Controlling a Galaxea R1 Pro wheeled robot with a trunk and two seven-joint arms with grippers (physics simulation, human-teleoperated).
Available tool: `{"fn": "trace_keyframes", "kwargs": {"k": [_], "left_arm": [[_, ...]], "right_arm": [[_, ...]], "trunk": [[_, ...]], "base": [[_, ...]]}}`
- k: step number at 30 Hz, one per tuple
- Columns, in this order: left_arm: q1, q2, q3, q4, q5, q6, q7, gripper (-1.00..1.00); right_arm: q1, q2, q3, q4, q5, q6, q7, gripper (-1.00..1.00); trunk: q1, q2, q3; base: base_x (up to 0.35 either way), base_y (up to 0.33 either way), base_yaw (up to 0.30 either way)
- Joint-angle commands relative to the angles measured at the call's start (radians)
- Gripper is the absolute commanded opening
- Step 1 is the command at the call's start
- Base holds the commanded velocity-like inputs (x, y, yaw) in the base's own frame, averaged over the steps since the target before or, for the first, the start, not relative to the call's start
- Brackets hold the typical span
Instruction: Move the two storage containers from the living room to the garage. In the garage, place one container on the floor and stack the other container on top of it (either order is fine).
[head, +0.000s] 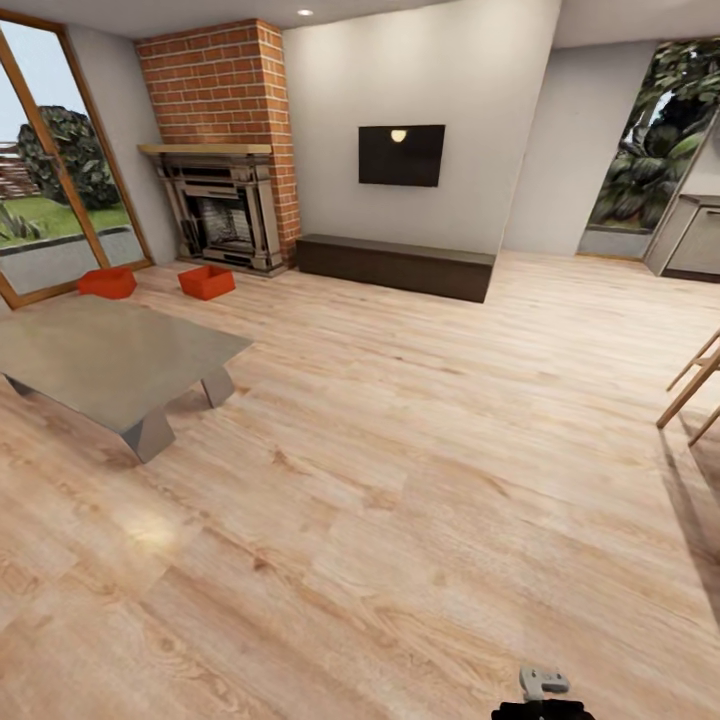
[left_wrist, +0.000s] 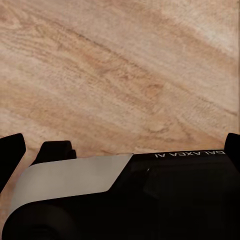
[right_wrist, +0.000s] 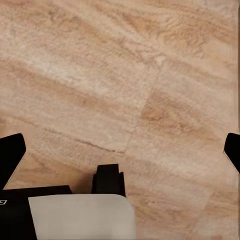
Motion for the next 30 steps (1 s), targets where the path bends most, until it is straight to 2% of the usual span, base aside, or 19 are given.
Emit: {"fn": "trace_keyframes", "kwargs": {"k": [1, 30], "left_arm": [[0.000, 0.000, -0.002, -0.001, -0.001, 0.000, 0.000, 1.00], [0.000, 0.000, -0.002, -0.001, -0.001, 0.001, 0.000, 1.00]], "right_arm": [[0.000, -0.001, 0.008, -0.002, -0.009, 0.005, 0.001, 1.00], [0.000, -0.001, 0.008, -0.004, -0.008, 0.005, 0.001, 1.00]], "trunk": [[0.001, 0.000, -0.001], [0.001, 0.000, -0.001]], "base": [[0.322, -0.065, 0.000], [0.305, -0.137, 0.016]]}}
